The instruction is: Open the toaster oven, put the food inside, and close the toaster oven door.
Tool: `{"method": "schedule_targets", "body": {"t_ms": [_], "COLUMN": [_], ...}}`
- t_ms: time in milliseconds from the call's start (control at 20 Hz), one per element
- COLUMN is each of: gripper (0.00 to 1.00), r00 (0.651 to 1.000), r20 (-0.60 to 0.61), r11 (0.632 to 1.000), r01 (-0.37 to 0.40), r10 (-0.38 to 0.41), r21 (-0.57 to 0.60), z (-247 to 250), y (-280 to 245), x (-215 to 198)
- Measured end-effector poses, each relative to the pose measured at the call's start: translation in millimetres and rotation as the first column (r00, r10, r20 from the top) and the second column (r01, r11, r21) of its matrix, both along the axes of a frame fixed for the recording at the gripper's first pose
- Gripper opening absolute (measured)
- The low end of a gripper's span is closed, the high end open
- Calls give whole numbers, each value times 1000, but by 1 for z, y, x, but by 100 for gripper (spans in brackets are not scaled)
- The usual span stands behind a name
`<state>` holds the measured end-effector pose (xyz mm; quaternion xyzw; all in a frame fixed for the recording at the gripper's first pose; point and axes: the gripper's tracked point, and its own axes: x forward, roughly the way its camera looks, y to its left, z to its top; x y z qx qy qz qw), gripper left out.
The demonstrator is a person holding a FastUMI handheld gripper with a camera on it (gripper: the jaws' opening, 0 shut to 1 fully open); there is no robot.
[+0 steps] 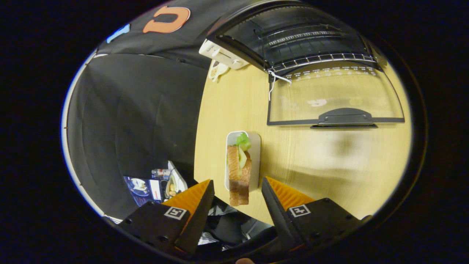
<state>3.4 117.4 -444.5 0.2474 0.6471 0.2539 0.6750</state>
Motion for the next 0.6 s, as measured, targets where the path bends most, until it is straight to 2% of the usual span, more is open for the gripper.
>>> {"method": "schedule_targets", "body": {"t_ms": [100, 150, 300, 350, 400, 600], "gripper": [82, 77, 58, 46, 41, 34], "r00": [1000, 1000, 998, 998, 998, 998], "r20": [-16, -25, -53, -61, -62, -62], "r11": [1000, 1000, 1000, 1000, 1000, 1000], "r01": [-7, -9, 25, 29, 27, 28], "r10": [7, 8, -25, -29, -27, -27], "r21": [-6, -15, -1, 1, 1, 12], "z": [-6, -11, -13, -13, -13, -5], "y": [5, 6, 11, 12, 13, 13], "x": [0, 2, 5, 5, 5, 3]}}
